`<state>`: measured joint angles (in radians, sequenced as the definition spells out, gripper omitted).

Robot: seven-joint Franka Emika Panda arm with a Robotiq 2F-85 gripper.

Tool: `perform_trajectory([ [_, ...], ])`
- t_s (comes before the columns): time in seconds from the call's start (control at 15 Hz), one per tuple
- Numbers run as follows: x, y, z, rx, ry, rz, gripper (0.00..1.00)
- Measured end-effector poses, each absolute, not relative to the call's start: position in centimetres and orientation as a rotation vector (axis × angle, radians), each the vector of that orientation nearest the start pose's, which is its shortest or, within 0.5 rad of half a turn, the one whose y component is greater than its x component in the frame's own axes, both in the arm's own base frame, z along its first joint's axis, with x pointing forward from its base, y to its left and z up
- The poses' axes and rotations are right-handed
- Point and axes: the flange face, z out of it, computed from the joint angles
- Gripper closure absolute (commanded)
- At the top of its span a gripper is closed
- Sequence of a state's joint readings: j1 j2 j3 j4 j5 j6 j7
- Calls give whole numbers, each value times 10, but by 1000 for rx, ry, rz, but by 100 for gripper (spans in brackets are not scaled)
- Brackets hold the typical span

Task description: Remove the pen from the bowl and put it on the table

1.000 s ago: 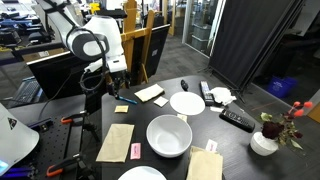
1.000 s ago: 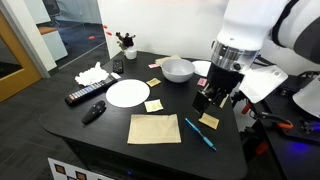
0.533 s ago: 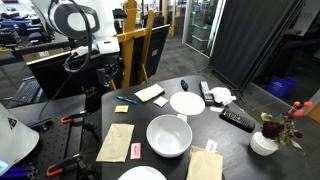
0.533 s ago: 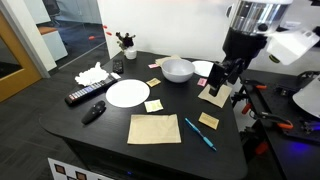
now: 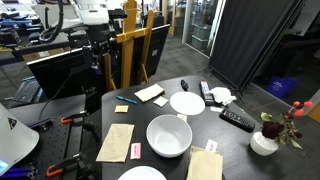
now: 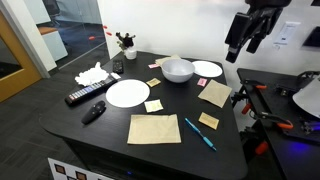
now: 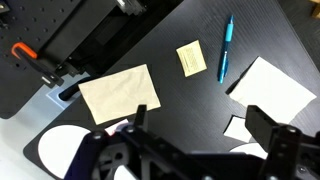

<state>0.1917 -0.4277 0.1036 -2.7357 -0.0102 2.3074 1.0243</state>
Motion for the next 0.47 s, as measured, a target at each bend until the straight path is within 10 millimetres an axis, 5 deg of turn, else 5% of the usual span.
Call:
perform_trajectory([
  [0.47,350,98,373,-2967,1142,-68,0],
])
